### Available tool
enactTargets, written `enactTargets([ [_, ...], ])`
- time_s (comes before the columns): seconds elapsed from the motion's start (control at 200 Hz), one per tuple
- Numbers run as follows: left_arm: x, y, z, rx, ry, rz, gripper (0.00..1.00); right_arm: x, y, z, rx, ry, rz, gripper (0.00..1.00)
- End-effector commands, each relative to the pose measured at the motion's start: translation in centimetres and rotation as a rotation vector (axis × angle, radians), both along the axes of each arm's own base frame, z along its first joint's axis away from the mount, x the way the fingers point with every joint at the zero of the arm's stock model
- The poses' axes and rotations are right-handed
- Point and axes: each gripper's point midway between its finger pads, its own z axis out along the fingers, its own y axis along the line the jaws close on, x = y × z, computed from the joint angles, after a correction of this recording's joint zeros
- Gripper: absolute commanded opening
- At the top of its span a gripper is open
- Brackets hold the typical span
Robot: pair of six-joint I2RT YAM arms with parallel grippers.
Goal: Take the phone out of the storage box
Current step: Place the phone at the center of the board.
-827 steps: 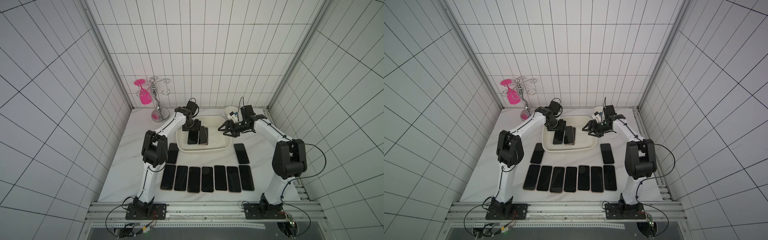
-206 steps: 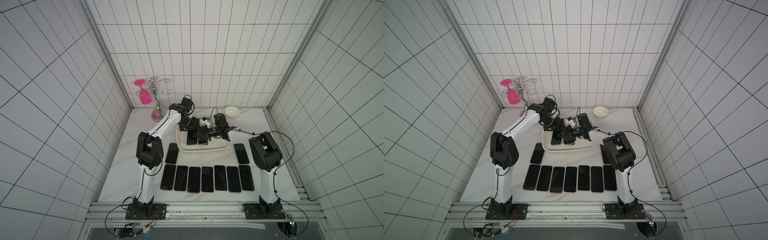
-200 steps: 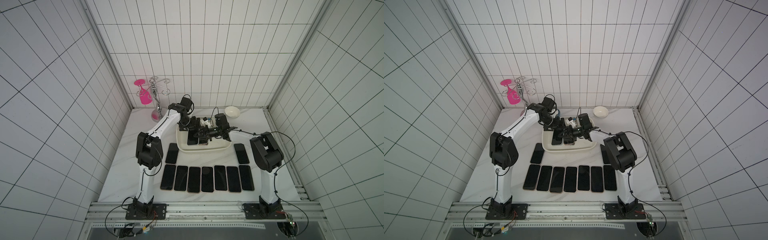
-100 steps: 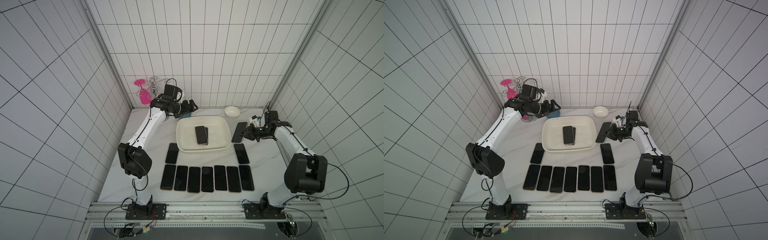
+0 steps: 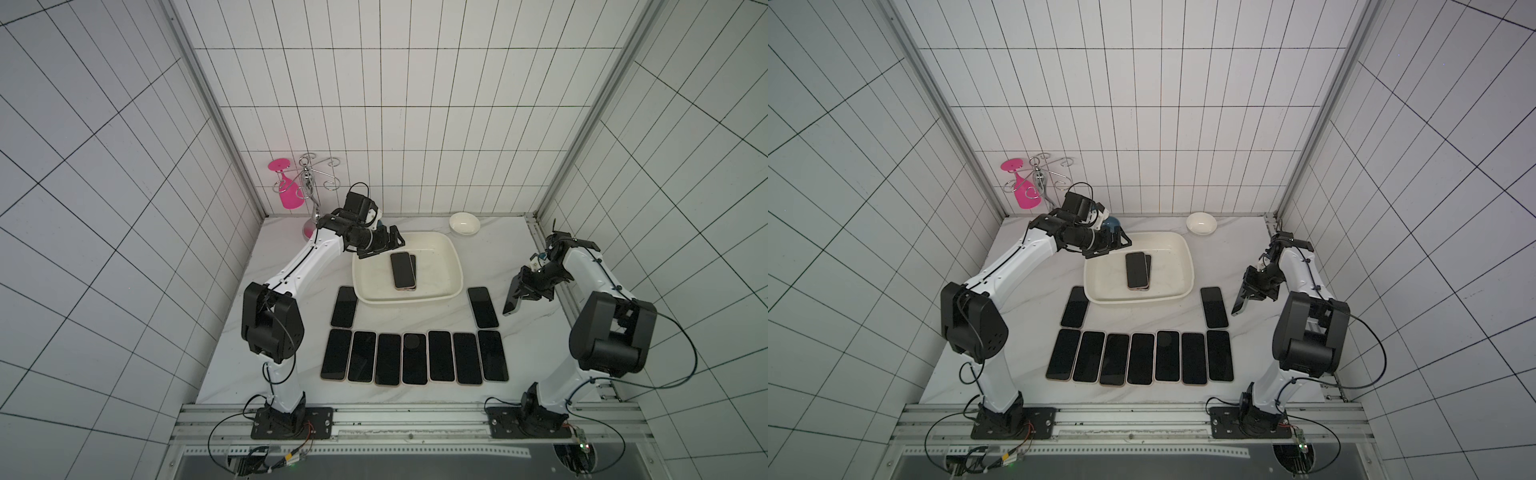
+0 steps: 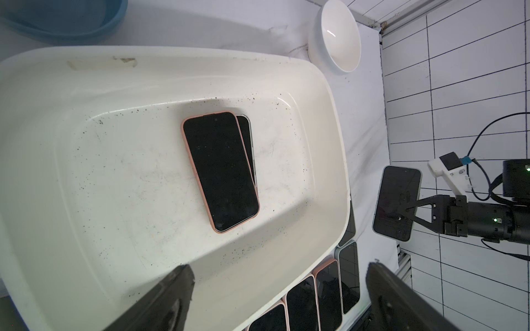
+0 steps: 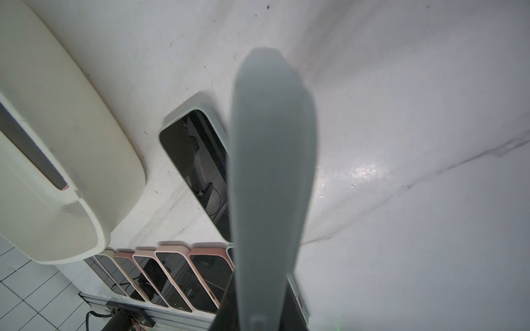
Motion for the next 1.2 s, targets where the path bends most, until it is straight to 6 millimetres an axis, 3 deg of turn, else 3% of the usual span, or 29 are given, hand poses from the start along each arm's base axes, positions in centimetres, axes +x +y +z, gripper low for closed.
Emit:
enactTargets([
  [0.0, 0.3, -0.1, 1.9, -0.032, -0.071, -0.024, 0.98, 0.3, -1.0, 0.1, -0.074, 0.025, 0.055, 0.11],
  [0.375, 0.9, 0.2, 0.8, -0.037, -0.053, -0.037, 0.98, 2.0, 1.6, -3.4, -0.157, 0.045, 0.245, 0.12],
  [0.58, 1.1, 0.7, 0.1, -0.04, -0.034, -0.031, 0.98, 1.4, 2.2, -4.7, -0.141, 0.076, 0.272, 0.12],
  [0.74, 1.1, 0.8, -0.5, -0.038, -0.022, -0.03, 0.98, 0.7, 1.8, -5.4, -0.159, 0.106, 0.277, 0.17],
  [0.86, 0.9, 0.9, -1.0, -0.037, -0.01, -0.032, 0.98, 0.6, 1.4, -5.9, -0.163, 0.124, 0.262, 0.29],
  [1.194, 0.3, 1.4, -2.1, -0.015, 0.014, -0.021, 0.98, 1.2, -1.8, -6.7, -0.173, 0.148, 0.127, 0.39],
])
